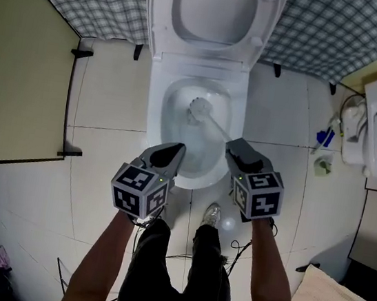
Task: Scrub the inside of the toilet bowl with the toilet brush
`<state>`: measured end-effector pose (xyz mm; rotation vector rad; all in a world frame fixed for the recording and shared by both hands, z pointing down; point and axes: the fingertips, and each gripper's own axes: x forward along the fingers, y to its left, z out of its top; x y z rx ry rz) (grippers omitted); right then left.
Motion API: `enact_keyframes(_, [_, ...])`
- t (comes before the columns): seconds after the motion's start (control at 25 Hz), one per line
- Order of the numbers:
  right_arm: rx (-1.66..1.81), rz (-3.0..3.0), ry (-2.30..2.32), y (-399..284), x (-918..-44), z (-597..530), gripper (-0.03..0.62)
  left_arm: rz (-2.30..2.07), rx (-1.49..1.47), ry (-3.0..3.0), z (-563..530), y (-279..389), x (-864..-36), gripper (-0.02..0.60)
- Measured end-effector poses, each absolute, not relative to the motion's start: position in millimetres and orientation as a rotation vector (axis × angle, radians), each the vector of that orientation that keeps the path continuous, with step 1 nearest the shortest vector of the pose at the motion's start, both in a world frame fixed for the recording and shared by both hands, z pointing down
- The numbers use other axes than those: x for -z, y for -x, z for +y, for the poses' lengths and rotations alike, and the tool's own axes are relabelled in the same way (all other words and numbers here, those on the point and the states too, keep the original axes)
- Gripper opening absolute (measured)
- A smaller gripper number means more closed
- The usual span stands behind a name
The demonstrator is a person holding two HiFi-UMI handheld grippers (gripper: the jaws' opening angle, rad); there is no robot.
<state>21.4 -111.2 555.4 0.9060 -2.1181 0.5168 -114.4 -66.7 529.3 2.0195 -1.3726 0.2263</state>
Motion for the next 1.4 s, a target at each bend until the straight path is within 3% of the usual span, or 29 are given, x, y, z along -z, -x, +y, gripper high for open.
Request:
enact_keyframes(0.36, [-0.604,-2.215,-0.906,-54.4,-523.6,-103.8,0.163,-1.368,-0.244,-2.041,-69.5,91.6,-513.9,0.008])
enact_keyframes(0.76, [-0.629,-2.066,-1.206,-211.6,-482.6,-104.2,0.163,-1.221,-0.261,-2.138,-85.8,7.6,-502.3,0.008])
enact_keyframes(1.04, [-0.656,-1.871,-1.208,-279.8,-536.2,-84.8,0.163,-1.109,-0.326,-2.172,-88.5,-58.4,-519.3,0.008])
enact_keyframes(1.4, [-0.675,-1.710,-1.075,-310.2,-652.3,-79.9,0.163,-1.021,-0.428,-2.149,-76.6,-112.6,-581.3,0.008])
